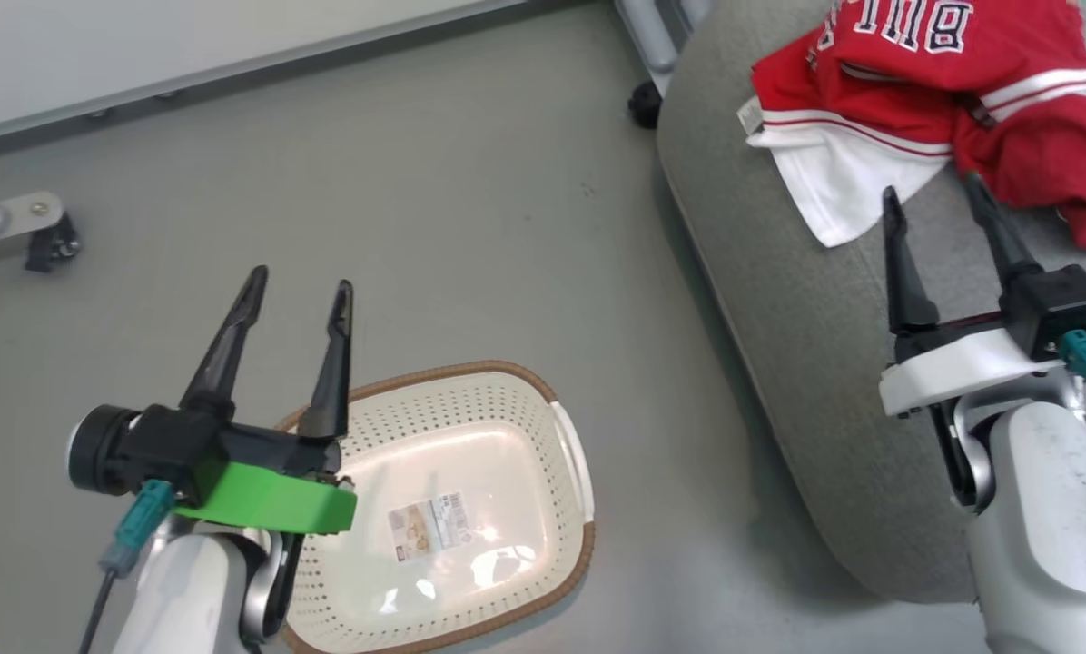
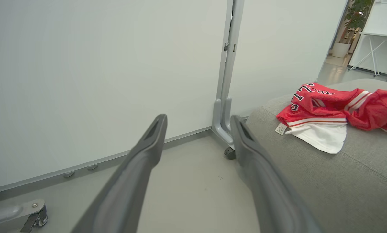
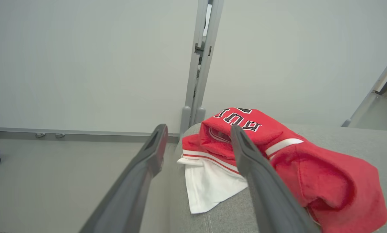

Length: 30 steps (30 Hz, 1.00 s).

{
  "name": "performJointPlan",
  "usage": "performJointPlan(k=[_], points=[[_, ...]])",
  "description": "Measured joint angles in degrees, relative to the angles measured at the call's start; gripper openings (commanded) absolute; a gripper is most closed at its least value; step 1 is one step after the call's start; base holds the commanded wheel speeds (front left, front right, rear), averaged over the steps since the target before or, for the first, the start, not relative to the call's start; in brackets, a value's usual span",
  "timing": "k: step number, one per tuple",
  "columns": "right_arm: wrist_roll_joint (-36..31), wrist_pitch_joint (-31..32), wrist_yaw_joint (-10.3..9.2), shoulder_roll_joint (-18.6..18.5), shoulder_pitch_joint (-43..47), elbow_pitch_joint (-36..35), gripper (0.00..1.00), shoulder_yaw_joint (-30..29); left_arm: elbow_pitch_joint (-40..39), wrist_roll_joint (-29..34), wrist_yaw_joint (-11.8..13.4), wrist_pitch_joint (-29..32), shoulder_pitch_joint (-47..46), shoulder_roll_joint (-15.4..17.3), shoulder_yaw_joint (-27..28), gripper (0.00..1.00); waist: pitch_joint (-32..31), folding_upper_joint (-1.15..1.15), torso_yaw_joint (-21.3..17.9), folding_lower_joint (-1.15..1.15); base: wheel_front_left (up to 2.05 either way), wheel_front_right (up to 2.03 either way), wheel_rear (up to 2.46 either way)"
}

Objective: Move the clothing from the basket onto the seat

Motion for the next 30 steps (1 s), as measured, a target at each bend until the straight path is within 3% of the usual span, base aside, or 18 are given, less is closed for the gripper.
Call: performJointPlan(k=[15,30], points=[[1.93,0.0,0.0,2.7,4.7,-0.88,1.0,7.24,2.6,1.25,-0.19,-0.01,5.19,-3.85,14.36,1.0,-6.85,0.0,8.0,0.0,0.0,0.0,0.0],[3.94,0.0,0.0,2.86,16.79,-7.54,1.0,7.57,4.19,3.55,-1.03,-0.01,10.27,-6.3,16.5,1.0,-13.19,0.0,11.3,0.0,0.0,0.0,0.0]])
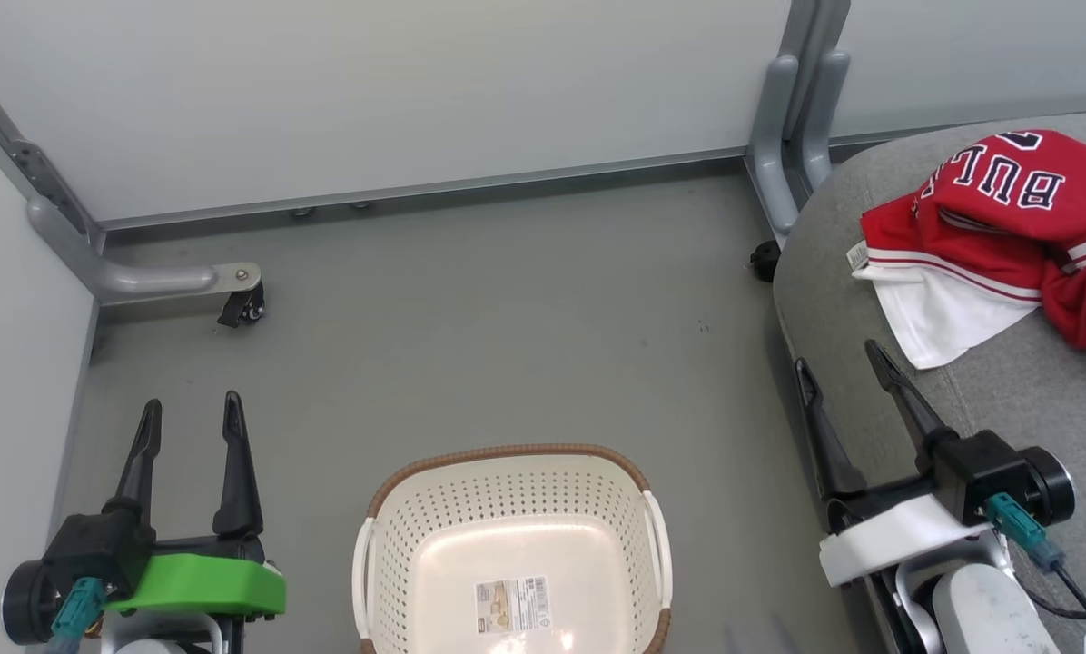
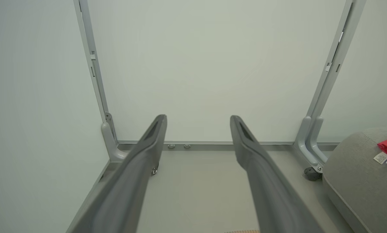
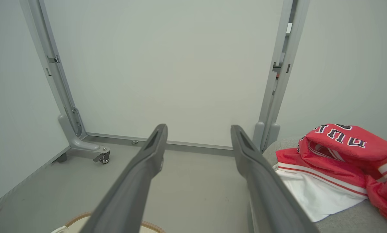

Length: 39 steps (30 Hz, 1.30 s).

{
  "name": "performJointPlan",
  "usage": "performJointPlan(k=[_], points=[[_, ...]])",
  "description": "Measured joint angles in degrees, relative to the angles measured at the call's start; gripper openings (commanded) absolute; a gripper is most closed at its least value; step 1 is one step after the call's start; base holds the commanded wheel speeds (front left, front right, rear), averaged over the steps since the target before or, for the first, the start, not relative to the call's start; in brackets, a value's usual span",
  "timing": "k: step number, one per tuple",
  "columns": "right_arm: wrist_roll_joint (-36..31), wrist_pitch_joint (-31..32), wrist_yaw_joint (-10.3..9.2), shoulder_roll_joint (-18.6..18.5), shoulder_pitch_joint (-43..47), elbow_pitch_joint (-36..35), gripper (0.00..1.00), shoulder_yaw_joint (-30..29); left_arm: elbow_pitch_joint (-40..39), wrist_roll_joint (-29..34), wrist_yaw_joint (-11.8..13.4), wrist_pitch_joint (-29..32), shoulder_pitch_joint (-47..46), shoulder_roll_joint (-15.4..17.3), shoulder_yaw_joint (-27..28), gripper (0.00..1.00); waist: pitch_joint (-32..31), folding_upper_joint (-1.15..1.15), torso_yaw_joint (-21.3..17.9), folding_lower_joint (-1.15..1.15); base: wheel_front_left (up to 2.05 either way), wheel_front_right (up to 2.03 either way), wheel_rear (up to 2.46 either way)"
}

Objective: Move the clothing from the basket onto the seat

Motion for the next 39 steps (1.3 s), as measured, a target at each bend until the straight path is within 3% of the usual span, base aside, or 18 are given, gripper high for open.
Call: performJointPlan(k=[24,25,31,39], points=[[0.0,0.0,0.0,0.01,3.33,-1.21,1.0,-2.4,1.02,-0.26,-0.45,0.01,0.85,-0.42,-2.58,1.0,-1.25,0.0,-0.64,0.0,0.0,0.0,0.0],[0.0,0.0,0.0,0.02,3.32,-1.15,0.0,-2.4,1.11,-0.26,-0.45,0.0,0.85,-0.36,-2.59,0.0,-1.24,0.0,-0.65,0.0,0.0,0.0,0.0],[0.88,0.31,0.0,0.46,4.78,1.43,0.0,-2.08,4.01,-0.97,-0.44,0.45,1.32,-1.03,-2.68,0.0,-1.26,0.0,-0.68,0.0,0.0,0.0,0.0],[10.94,2.0,0.0,0.12,4.89,2.08,0.0,-2.13,4.36,-9.67,-0.44,2.85,1.31,-1.05,-2.18,0.0,-1.42,0.0,-0.79,0.0,0.0,0.0,0.0]])
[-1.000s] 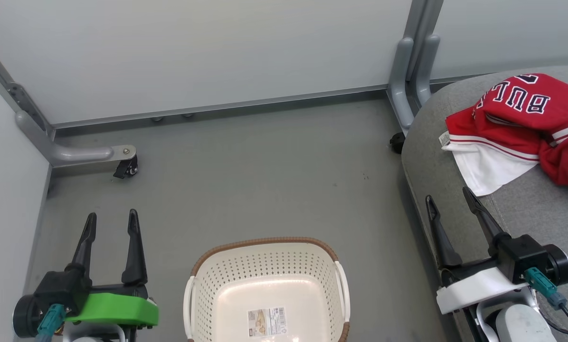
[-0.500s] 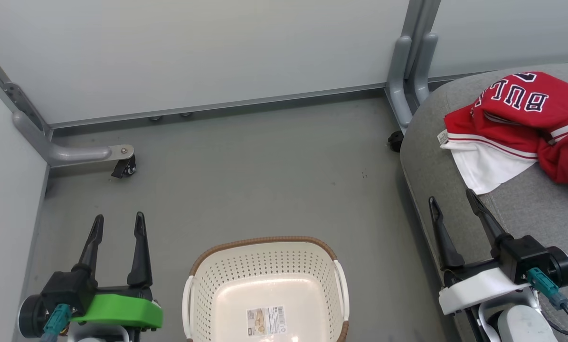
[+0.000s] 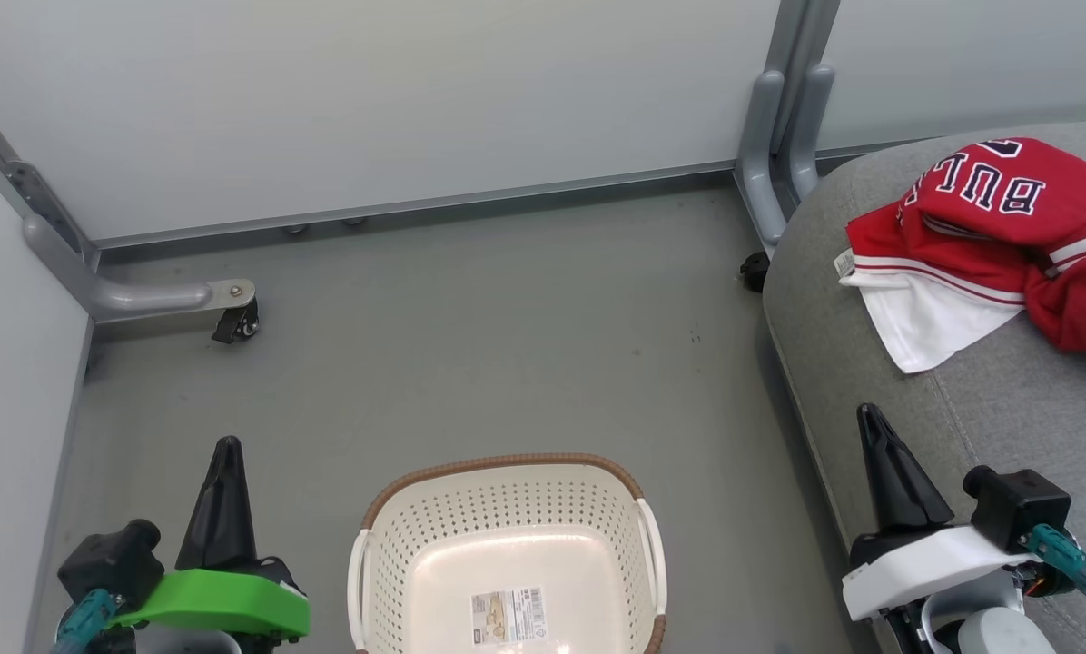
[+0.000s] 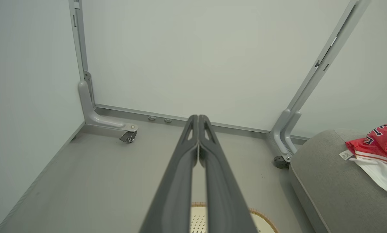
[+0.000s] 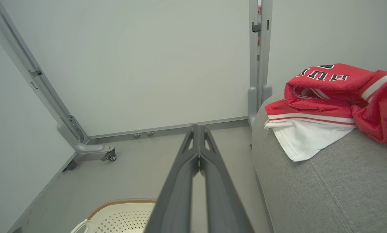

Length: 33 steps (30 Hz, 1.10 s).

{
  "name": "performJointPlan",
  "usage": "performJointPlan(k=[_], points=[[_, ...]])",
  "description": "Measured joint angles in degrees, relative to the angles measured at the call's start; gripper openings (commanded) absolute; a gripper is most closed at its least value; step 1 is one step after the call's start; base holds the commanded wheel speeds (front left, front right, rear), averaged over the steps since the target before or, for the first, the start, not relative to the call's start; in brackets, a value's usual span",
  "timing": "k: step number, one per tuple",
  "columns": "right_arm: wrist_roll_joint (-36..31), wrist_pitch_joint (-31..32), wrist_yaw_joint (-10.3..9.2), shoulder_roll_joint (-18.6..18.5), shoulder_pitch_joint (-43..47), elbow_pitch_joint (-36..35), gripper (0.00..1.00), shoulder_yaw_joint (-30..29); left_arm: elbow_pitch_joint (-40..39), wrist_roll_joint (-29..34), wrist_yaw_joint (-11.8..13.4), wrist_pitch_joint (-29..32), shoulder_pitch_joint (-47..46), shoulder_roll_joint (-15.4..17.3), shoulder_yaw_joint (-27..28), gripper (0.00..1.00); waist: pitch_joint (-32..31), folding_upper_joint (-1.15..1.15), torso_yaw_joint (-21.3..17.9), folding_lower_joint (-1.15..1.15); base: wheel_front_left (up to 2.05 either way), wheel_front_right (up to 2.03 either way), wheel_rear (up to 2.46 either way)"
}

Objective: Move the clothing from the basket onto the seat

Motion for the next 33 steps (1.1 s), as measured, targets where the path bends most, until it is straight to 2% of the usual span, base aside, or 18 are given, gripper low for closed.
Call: performJointPlan(k=[15,33], points=[[16.64,3.12,0.0,-0.7,-0.3,1.19,0.0,-0.38,0.33,-14.82,0.0,3.74,-0.22,-0.02,0.88,0.0,-0.31,0.0,-0.21,0.0,0.0,0.0,0.0],[32.58,6.45,-0.01,-1.27,-0.99,2.29,0.0,-1.16,0.58,-29.16,0.0,7.55,-0.97,-0.03,1.88,0.0,-0.66,0.0,-0.46,0.0,0.0,0.0,0.0]])
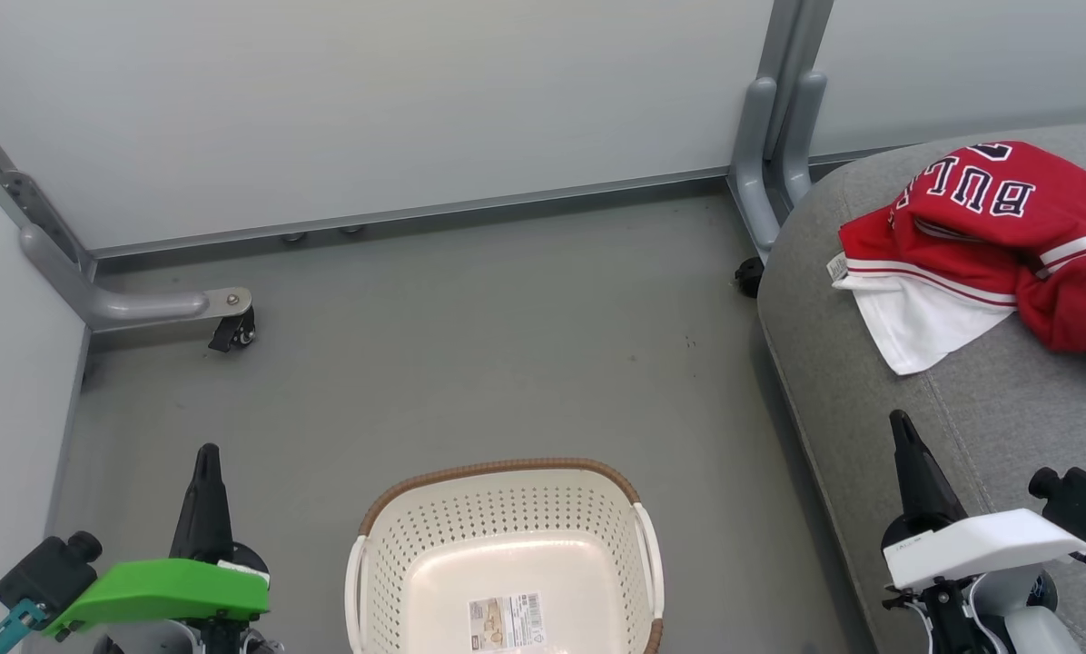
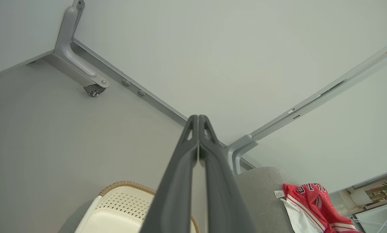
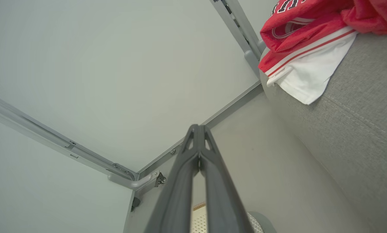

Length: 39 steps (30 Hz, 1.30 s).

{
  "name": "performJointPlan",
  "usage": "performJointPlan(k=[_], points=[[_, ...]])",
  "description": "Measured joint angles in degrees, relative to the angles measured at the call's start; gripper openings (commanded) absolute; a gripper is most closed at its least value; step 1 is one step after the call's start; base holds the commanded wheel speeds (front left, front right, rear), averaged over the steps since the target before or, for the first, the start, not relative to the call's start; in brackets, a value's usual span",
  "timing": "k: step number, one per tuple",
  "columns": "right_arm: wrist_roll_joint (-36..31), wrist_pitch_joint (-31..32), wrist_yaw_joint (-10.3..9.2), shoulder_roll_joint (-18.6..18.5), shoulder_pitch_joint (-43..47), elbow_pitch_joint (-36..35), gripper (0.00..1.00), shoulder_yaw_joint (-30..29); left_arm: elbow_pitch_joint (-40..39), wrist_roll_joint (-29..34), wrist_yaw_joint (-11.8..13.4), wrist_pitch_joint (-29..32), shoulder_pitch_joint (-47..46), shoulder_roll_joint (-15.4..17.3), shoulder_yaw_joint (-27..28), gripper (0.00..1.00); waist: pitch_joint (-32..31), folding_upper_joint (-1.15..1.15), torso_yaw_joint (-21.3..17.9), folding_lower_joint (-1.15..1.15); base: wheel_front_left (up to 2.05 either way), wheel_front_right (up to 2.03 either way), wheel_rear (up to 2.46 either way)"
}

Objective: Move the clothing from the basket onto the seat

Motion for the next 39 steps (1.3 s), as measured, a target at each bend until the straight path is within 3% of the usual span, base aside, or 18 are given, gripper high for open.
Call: performJointPlan(k=[39], points=[[26.4,6.3,0.0,-0.31,-1.41,1.9,0.0,-2.14,0.46,-24.15,0.0,6.44,-1.75,-0.04,1.69,0.0,-0.8,0.0,-0.56,0.0,0.0,0.0,0.0]])
